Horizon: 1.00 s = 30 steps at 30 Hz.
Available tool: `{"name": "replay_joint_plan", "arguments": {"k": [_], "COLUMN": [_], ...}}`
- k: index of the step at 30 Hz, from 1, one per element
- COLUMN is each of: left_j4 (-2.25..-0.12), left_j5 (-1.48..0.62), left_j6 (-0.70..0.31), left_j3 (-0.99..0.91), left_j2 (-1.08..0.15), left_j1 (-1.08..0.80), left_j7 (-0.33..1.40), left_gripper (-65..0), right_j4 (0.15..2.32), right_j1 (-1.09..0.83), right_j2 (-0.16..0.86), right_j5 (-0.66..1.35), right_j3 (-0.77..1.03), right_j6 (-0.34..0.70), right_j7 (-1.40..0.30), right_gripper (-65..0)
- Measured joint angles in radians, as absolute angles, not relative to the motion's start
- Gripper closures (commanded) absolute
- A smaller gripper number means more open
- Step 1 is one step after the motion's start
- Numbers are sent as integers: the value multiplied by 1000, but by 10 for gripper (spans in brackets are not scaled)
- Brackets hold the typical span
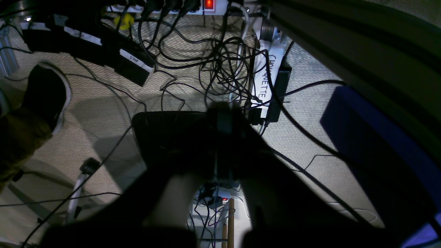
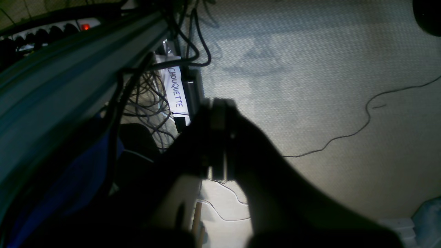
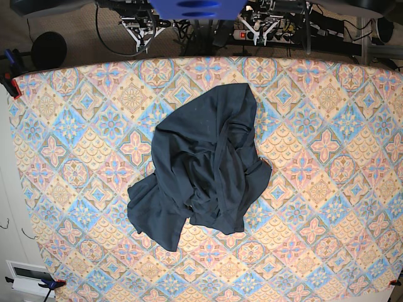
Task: Layout the t-shirt on the table in an organized manner, then fold the t-shirt properly
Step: 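Move both grippers from rest toward the crumpled navy t-shirt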
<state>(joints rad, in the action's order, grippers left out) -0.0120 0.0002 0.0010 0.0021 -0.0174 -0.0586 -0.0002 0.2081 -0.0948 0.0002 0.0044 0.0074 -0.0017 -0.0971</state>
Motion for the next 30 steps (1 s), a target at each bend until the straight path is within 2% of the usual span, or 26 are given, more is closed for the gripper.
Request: {"name": "replay_joint_plan", "arguments": {"k": [3, 8, 14, 19, 30], "left_j4": [-25, -162, -236, -331, -803], "left_j5": [1, 2, 2, 0, -7], "left_j6": [1, 1, 1, 1, 4], "left_j3": [2, 4, 4, 5, 2], "left_j2": [-20, -48, -86, -128, -186], "left_j1": [-74, -179, -273, -345, -639], "left_j7": [-5, 7, 10, 7, 10], "left_gripper": [0, 0, 0, 0, 0], "right_j4": [210, 221, 386, 495, 837], "right_j1": [-99, -133, -257, -332, -537], "right_j2": [1, 23, 74, 54, 123], "right_j5": [4, 5, 3, 4, 4], "right_j3": [7, 6, 7, 6, 6], "right_j6": [-2, 7, -7, 4, 4], "right_j7": [-97, -92, -109, -97, -98], "right_gripper": [-4, -3, -3, 0, 0]}}
